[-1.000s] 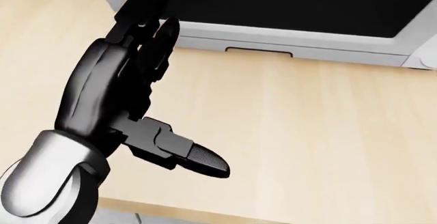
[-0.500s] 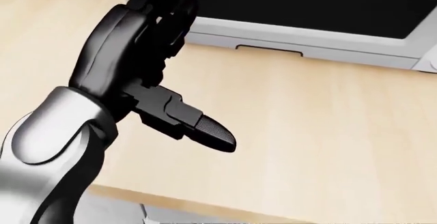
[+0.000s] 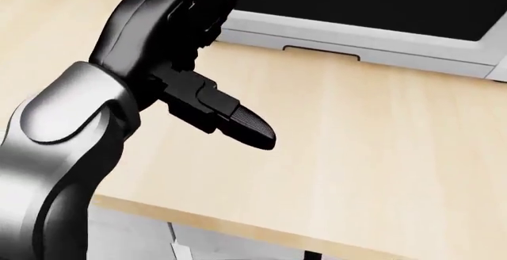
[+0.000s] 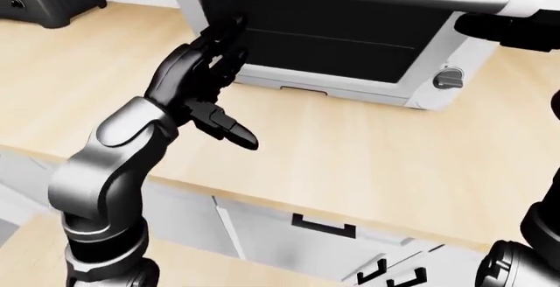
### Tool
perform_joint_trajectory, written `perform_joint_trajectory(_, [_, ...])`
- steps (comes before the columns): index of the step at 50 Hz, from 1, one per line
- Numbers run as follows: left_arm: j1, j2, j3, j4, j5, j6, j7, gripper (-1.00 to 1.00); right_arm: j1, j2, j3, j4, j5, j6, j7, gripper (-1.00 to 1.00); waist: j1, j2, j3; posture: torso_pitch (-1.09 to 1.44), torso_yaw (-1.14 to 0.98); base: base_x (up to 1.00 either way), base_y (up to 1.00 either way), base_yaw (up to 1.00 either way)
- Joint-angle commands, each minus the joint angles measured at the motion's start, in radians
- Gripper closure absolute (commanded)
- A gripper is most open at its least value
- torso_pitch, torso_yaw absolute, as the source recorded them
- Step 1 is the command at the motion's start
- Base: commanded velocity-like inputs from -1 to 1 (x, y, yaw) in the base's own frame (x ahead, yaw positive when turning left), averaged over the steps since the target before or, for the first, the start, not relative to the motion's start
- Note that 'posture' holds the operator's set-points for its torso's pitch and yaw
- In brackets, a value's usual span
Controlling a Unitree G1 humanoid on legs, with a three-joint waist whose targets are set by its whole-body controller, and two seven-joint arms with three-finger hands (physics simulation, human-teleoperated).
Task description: Close the toaster oven door.
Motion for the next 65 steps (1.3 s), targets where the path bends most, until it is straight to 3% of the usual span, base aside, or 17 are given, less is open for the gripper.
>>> perform_joint_trajectory(1, [-0.055,0.003,0.021,-0.026,0.013,-0.078,0.019,-1.0,-0.043,-0.027,-0.029,-0.074,0.017,-0.079,0.018,-1.0,-0.001,-0.019,-0.042,0.0,0.0,0.0,0.0,0.0])
perform_joint_trajectory(19, [-0.117,0.014,0.031,0.055,0.02,-0.117,0.003,-1.0,0.049,0.008,-0.071,-0.128,0.008,-0.067,0.022,-1.0,-0.004,-0.03,-0.044,0.0,0.0,0.0,0.0,0.0])
perform_joint_trajectory(25, [-0.145,0.014,0.035,0.105,0.021,-0.145,0.004,-1.0,0.12,0.031,-0.115,-0.15,0.003,-0.07,0.026,-1.0,-0.002,-0.04,-0.043,0.0,0.0,0.0,0.0,0.0])
perform_joint_trajectory(65, [-0.257,0.012,0.031,0.275,0.037,-0.218,-0.038,-1.0,0.18,0.065,-0.144,-0.17,-0.005,-0.064,0.027,-1.0,0.0,-0.048,-0.044,0.0,0.0,0.0,0.0,0.0])
